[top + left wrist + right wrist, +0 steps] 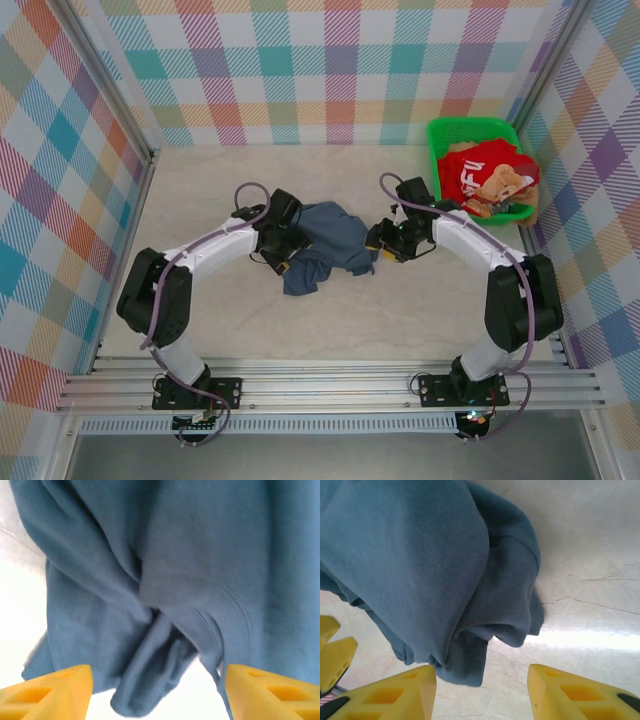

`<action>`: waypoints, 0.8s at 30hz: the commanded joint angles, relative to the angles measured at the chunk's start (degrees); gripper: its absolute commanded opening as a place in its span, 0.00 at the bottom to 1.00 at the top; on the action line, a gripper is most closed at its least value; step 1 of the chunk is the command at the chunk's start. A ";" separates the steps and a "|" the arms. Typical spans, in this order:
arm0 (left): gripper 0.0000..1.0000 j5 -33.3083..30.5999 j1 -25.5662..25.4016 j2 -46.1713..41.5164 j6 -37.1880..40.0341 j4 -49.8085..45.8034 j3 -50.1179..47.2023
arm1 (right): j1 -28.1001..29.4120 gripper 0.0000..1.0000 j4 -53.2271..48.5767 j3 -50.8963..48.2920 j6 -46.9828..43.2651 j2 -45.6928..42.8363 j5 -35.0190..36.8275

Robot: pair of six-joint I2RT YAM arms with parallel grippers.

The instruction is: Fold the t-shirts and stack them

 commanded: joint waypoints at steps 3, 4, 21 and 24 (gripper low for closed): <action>0.51 -3.72 1.49 5.45 1.53 2.76 4.68 | -0.34 0.53 5.75 -3.68 6.41 2.85 -5.40; 0.45 -4.37 1.62 6.48 2.06 2.14 5.55 | -0.34 0.53 6.61 -3.39 6.73 3.55 -5.32; 0.00 -14.30 2.90 2.78 16.23 -4.06 19.97 | -1.50 0.00 -3.07 18.96 2.59 5.15 3.05; 0.00 -14.65 3.71 1.66 18.17 -5.54 23.83 | -2.80 0.00 -5.09 24.27 2.01 4.48 3.26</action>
